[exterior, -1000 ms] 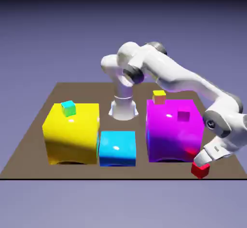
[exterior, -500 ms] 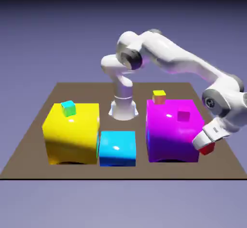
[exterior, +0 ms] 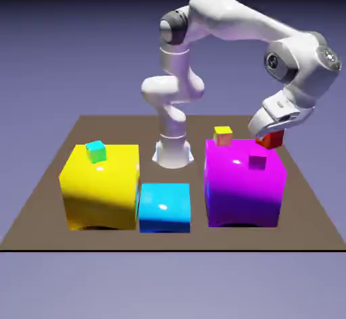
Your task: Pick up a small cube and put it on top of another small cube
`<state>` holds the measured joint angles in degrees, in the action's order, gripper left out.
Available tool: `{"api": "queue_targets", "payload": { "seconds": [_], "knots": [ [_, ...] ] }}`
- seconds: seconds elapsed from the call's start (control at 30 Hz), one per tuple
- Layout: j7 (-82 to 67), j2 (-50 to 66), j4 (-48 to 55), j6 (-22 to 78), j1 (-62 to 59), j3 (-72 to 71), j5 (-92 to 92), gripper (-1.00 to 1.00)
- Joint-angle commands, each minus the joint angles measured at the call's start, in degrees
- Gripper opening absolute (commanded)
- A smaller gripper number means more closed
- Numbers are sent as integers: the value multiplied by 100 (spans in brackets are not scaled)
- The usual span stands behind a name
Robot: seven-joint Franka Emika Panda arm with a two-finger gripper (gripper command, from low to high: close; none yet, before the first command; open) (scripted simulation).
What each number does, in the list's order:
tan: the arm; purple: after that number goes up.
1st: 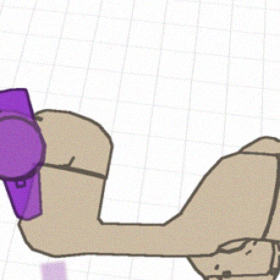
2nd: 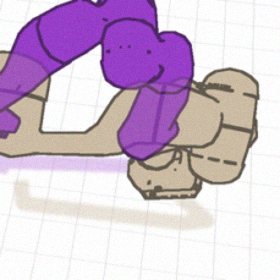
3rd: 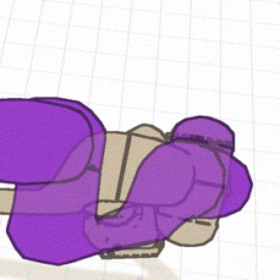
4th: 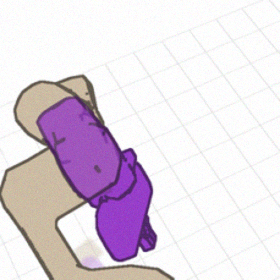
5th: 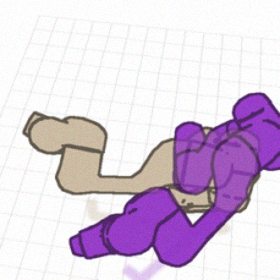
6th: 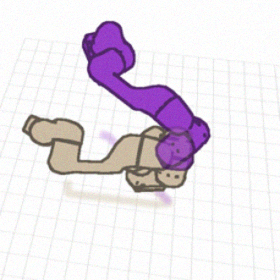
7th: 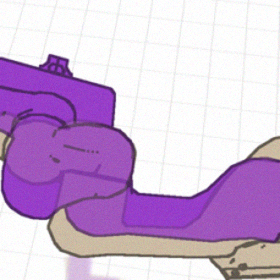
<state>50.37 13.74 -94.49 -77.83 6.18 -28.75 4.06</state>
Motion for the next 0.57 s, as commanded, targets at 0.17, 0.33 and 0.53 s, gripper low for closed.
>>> {"api": "queue_targets", "payload": {
  "seconds": [0.17, 0.33, 0.53],
  "knots": [
    [-62, -212, -1037, -848, -82, 21, -48, -100],
    [-63, -217, -1061, -867, -83, 21, -50, 100],
    [-2, 0, 0, 1, 0, 0, 10, 100]
  ]
}}
